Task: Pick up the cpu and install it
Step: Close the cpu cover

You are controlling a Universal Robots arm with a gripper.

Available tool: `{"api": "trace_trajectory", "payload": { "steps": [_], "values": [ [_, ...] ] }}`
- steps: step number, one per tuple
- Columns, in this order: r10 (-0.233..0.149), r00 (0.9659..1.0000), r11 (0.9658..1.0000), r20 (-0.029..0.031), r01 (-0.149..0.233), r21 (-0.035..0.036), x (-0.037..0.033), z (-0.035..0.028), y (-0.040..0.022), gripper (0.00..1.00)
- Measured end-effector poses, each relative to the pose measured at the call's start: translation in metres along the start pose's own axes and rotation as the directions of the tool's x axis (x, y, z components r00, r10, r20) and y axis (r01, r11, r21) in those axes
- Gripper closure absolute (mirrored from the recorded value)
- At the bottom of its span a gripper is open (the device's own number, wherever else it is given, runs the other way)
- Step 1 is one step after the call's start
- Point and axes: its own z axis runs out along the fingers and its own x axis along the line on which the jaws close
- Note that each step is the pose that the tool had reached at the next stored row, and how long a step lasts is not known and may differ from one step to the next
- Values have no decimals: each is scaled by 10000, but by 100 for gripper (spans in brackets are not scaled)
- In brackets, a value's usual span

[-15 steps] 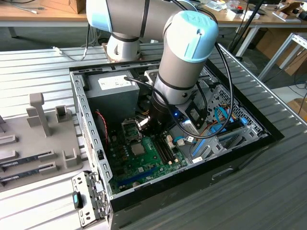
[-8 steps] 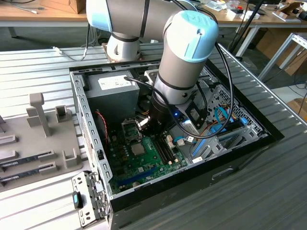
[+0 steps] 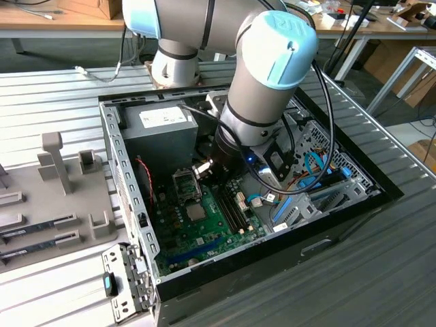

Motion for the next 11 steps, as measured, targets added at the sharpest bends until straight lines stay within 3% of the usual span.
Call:
{"api": "trace_trajectory", "payload": {
  "steps": [1,2,3,11],
  "values": [
    [0,10000,9996,5,0,-274,-3,0,0,89],
    [-15,10000,9989,-2,15,-459,-13,0,0,89],
    [-52,10000,9975,-34,49,-698,-42,3,8,89],
    [-603,9980,9950,-186,586,-804,-120,53,37,89]
  ]
}}
